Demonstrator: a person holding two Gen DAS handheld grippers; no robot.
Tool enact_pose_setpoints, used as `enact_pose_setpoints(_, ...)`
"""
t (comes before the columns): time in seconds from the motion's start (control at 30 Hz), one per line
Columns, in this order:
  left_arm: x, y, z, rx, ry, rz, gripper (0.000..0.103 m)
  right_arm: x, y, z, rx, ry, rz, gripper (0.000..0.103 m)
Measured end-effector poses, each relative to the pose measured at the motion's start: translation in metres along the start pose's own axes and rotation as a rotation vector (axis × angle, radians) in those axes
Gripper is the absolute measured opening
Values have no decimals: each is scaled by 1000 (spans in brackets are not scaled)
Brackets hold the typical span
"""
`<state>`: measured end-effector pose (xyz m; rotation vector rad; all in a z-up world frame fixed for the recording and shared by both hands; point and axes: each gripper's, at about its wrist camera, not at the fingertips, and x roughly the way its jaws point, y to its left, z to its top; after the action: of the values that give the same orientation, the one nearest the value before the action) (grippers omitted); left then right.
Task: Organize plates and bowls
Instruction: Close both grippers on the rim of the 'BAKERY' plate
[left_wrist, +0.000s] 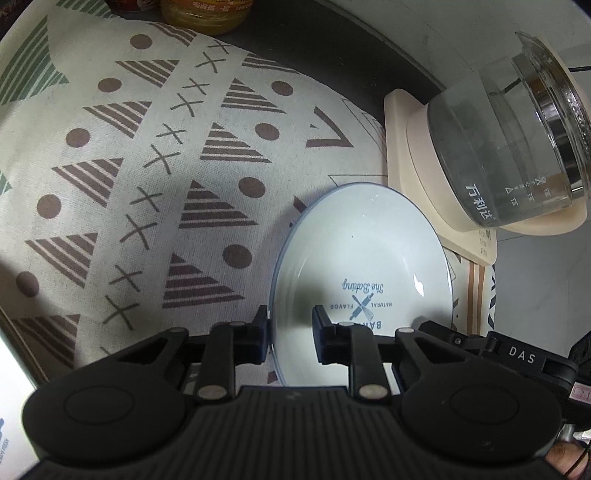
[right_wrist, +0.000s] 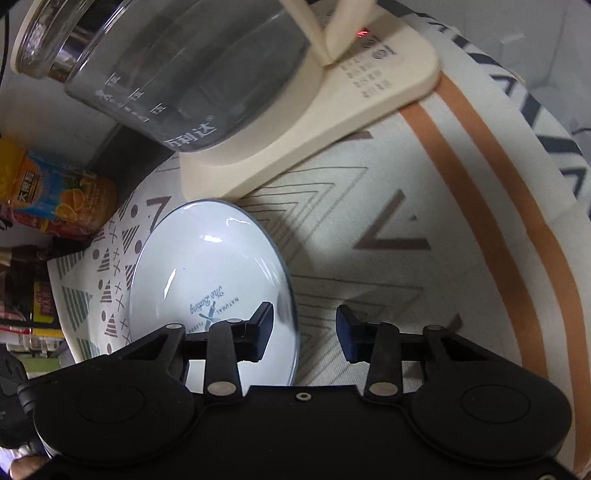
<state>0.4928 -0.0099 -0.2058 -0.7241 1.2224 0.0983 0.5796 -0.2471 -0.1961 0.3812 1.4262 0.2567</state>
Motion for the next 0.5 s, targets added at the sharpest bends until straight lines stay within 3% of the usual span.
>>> enact_pose_setpoints(0.03,0,-1,-1,9,-6,2,21,1,1,1,-9,0,3,34)
enact_pose_setpoints(0.1,0,-1,-1,15,-7,5,18,4,3,3,-20,5,12,16)
enact_pose_setpoints(0.13,0,-1,0,7,-4,3,18,7,3,3,-22,16,22,13)
enact_pose_setpoints(0.5,-37,3,0,5,-93,-30,15,-20,19,-4,-90,-70,90,11)
